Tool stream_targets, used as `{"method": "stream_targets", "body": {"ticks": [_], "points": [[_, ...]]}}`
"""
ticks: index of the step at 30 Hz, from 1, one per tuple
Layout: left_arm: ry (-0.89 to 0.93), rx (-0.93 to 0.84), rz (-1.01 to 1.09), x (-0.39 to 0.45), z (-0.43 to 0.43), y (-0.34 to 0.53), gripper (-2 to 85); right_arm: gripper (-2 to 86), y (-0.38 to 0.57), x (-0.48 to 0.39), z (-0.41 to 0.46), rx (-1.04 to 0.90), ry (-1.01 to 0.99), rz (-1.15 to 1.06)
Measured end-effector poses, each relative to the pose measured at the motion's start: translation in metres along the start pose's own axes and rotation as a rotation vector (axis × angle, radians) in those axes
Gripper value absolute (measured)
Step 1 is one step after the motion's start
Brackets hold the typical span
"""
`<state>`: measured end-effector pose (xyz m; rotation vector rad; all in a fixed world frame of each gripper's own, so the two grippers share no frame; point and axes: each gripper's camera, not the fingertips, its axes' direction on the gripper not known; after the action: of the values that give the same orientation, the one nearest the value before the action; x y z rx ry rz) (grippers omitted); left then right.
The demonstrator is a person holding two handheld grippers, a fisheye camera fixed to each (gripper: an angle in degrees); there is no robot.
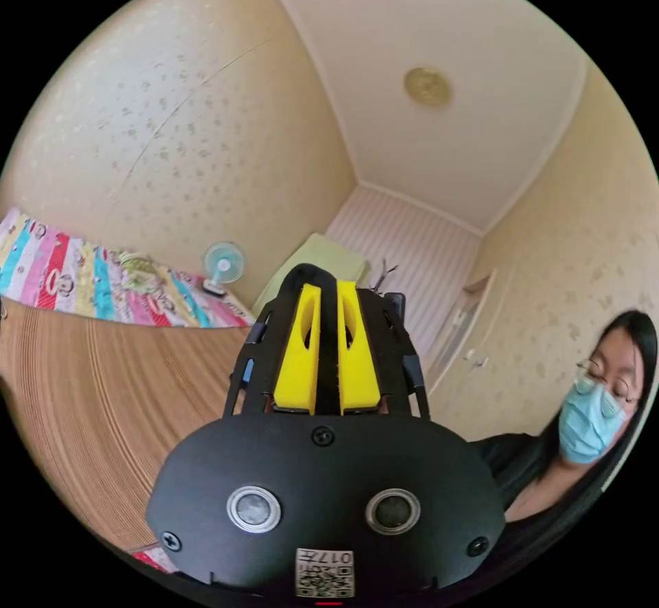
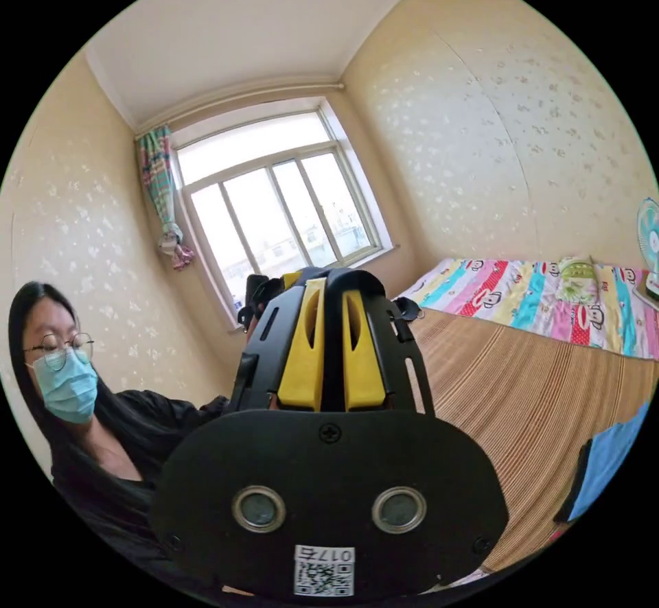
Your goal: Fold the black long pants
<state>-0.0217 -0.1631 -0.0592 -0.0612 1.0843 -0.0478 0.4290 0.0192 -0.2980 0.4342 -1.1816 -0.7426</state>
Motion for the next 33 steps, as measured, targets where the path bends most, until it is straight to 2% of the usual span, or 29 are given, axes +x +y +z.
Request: {"method": "stream_targets", "body": {"ticks": [4,6,9,11,15,17,20,22,25,27,29,33], "points": [[-0.08,-0.054,-0.114,-0.095,0.042,-0.03,4.4,0.2,-0.032,0.118,0.047,-0.02,-0.033,0.171],[-0.071,-0.063,-0.082,-0.115,0.051,-0.031,4.4,0.3,-0.038,0.133,0.058,-0.027,-0.01,0.108],[-0.157,-0.146,0.039,-0.126,0.067,0.0,4.6,0.4,-0.014,0.138,0.071,-0.073,0.072,0.082],[-0.201,-0.25,0.021,-0.147,0.082,0.07,4.8,0.8,0.054,0.138,0.089,-0.182,0.201,0.035],[-0.123,-0.409,-0.148,-0.173,0.09,0.228,5.0,1.9,0.213,0.145,0.098,-0.327,0.234,0.137],[-0.067,-0.485,-0.289,-0.167,0.084,0.334,5.3,3.0,0.33,0.148,0.08,-0.317,0.12,0.357],[-0.175,-0.553,-0.474,-0.158,0.064,0.421,7.0,3.0,0.444,0.142,0.049,-0.338,0.122,0.638],[-0.196,-0.531,-0.55,-0.163,0.044,0.439,7.5,3.3,0.482,0.14,0.021,-0.357,0.152,0.729],[-0.171,-0.385,-0.585,-0.179,0.011,0.425,8.7,5.9,0.49,0.144,-0.033,-0.206,0.173,0.792],[-0.205,-0.348,-0.549,-0.191,0.007,0.4,11.0,9.5,0.474,0.154,-0.051,-0.113,0.2,0.781],[-0.236,-0.396,-0.497,-0.215,0.025,0.364,14.4,15.4,0.443,0.179,-0.042,-0.096,0.211,0.745],[-0.313,-0.451,-0.45,-0.256,0.059,0.336,15.9,20.2,0.397,0.221,0.014,-0.136,0.091,0.662]]}}
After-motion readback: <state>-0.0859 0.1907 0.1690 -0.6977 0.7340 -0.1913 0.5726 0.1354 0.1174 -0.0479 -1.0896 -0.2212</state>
